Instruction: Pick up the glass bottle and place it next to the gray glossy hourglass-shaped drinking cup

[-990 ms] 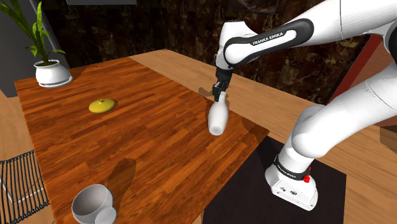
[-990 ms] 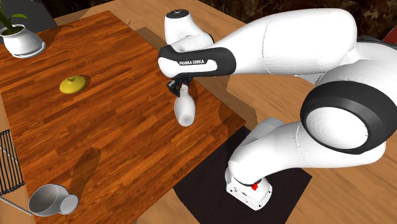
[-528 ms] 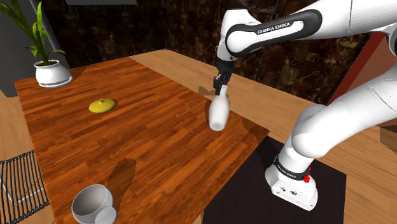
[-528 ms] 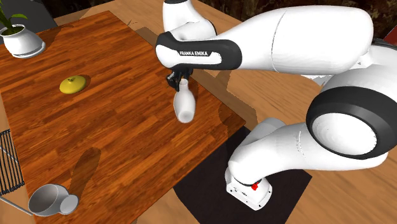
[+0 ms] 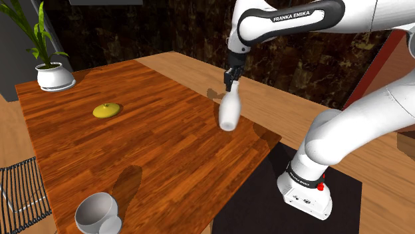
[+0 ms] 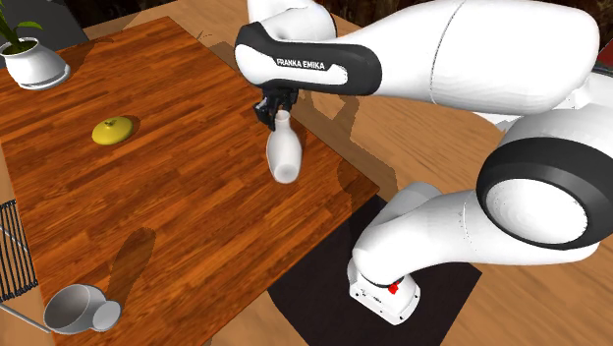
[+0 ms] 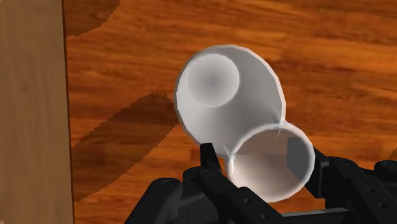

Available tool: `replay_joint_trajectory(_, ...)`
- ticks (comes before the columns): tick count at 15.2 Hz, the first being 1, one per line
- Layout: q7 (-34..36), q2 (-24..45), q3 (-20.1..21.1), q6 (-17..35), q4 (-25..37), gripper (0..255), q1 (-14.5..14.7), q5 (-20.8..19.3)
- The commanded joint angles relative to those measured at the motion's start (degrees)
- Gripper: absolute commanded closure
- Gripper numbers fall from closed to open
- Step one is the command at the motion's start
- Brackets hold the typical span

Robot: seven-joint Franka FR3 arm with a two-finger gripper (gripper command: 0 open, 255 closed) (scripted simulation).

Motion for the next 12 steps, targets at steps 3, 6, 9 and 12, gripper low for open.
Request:
replay_joint_trajectory(3,0.1,-0.2,0.1,-3.3,3.1,255,0.0,0.1)
replay_joint_trajectory(6,0.1,-0.2,0.2,-5.6,5.4,255,0.1,0.1)
replay_joint_trajectory(9,0.1,-0.1,0.2,-7.9,7.8,255,0.1,0.1)
replay_joint_trajectory(12,0.1,0.2,0.2,-10.2,10.4,255,0.1,0.2)
